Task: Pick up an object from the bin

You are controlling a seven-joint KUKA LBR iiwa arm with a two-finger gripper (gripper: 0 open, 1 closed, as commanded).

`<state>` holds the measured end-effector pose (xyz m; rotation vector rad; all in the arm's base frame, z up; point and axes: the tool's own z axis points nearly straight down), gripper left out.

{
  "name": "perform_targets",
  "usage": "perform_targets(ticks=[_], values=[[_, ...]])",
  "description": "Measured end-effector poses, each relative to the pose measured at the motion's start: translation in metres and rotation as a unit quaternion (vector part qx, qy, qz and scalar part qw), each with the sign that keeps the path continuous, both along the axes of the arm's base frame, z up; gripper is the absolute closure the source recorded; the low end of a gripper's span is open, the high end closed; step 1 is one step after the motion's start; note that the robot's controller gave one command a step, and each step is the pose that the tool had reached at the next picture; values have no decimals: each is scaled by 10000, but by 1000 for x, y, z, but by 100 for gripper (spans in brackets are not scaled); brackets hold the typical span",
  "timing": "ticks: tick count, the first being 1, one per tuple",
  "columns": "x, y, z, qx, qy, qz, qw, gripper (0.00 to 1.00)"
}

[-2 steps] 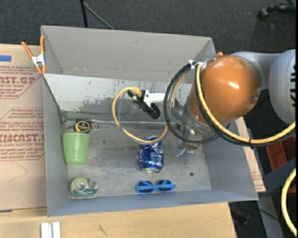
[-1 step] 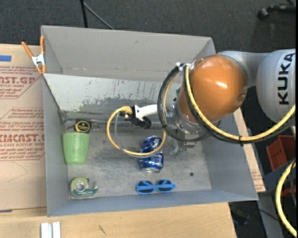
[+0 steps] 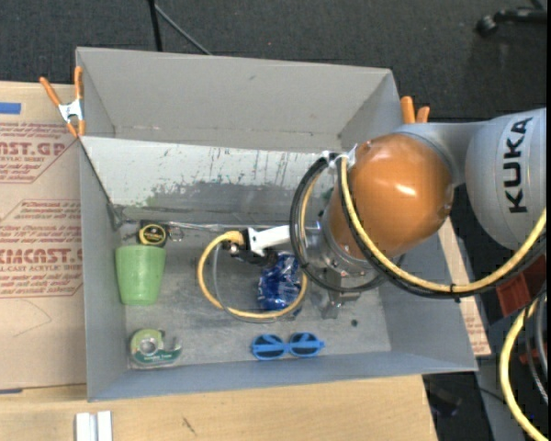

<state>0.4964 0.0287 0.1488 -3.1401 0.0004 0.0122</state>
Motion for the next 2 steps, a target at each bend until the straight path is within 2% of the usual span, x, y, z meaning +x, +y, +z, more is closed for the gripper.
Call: perform_targets(ticks=[1, 2], values=[[-12, -1, 76, 0, -52, -42, 10000, 100], [40, 6, -2, -5, -5, -2334, 9724, 100]])
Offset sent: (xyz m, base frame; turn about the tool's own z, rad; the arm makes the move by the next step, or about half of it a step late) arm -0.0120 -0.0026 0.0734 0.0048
